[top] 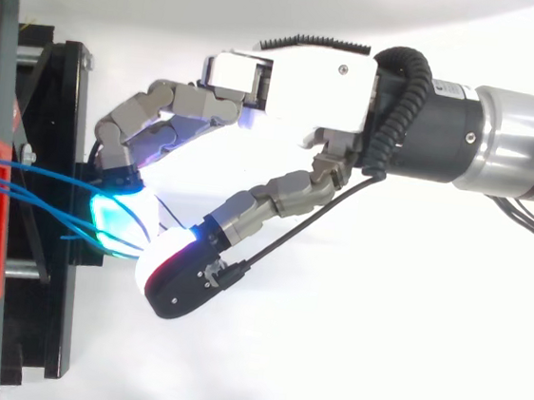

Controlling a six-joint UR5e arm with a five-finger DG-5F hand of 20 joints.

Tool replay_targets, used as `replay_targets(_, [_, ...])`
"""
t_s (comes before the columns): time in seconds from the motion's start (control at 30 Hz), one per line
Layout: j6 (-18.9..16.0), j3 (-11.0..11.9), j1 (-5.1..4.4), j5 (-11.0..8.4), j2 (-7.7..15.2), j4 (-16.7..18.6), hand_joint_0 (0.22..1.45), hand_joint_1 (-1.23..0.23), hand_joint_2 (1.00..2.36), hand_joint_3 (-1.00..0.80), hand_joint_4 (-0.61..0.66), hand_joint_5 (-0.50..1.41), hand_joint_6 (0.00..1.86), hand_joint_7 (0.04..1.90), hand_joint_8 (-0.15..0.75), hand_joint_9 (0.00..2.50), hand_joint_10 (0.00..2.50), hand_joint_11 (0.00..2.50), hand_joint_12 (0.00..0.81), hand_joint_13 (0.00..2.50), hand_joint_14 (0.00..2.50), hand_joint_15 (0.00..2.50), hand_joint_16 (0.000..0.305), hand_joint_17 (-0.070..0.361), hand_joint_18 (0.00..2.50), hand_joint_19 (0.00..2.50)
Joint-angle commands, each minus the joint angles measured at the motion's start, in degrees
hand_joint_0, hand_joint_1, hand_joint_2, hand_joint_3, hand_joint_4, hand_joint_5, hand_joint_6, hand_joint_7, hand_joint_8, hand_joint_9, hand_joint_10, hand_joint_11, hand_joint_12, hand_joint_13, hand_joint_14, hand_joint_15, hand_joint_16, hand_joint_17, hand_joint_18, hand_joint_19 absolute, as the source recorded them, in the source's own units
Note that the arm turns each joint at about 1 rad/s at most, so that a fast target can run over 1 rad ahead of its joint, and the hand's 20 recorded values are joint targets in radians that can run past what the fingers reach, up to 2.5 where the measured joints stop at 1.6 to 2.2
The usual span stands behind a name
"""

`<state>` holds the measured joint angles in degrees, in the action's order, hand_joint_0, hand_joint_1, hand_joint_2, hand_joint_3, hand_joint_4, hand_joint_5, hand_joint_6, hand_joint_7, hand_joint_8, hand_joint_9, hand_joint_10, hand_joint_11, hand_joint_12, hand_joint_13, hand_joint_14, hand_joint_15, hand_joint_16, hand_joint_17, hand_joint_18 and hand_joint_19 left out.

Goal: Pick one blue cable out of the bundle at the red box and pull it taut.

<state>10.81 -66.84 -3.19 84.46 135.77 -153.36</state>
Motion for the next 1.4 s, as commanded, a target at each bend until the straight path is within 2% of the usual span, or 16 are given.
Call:
replay_targets(0.0, [0.0, 0.0, 0.03, 0.0, 0.0, -0.1, 0.9, -0.87, 1.01, -0.33, -0.14, -0.2, 0.95, 1.21, 0.145, 0.68, 0.01, 0.32, 0.272, 0.49, 0.01, 0.16, 0.04, 0.09, 0.48, 0.32])
replay_targets(0.23, [0.0, 0.0, 0.03, 0.0, 0.0, -0.2, 0.85, -0.93, 1.01, -0.44, -0.12, -0.22, 0.92, 0.93, 0.138, 0.54, 0.0, 0.27, 0.277, 0.42, 0.0, 0.11, 0.041, 0.092, 0.48, 0.16])
replay_targets(0.4, [-0.1, 0.0, 0.03, -0.09, 0.0, -0.2, 0.84, -0.95, 1.0, -0.46, -0.12, -0.23, 0.91, 0.9, 0.13, 0.49, 0.0, 0.26, 0.277, 0.38, 0.0, 0.07, 0.04, 0.089, 0.45, 0.1])
replay_targets(0.6, [-0.1, 0.0, 0.03, -0.09, 0.0, -0.2, 0.85, -0.92, 1.01, -0.34, -0.12, -0.22, 0.91, 0.89, 0.128, 0.47, 0.0, 0.25, 0.271, 0.3, 0.0, 0.05, 0.038, 0.085, 0.34, 0.08])
replay_targets(0.7, [-0.1, 0.0, 0.03, -0.09, -0.1, 0.0, 0.85, -0.93, 1.01, -0.34, -0.12, -0.23, 0.9, 0.89, 0.124, 0.42, 0.0, 0.21, 0.277, 0.23, 0.0, 0.02, 0.037, 0.082, 0.25, 0.0])
replay_targets(1.03, [0.0, 0.0, -0.06, 0.0, -0.1, 0.0, 0.82, -0.96, 1.01, -0.38, -0.13, -0.26, 0.89, 0.85, 0.107, 0.22, 0.0, 0.19, 0.273, 0.04, 0.0, 0.02, 0.037, 0.083, 0.0, 0.0])
replay_targets(1.37, [0.0, 0.0, -0.06, -0.09, -0.1, 0.0, 0.78, -0.98, 1.02, -0.22, -0.08, -0.26, 0.81, 0.8, 0.108, 0.12, 0.0, 0.15, 0.278, 0.0, 0.0, 0.01, 0.037, 0.084, 0.0, 0.0])
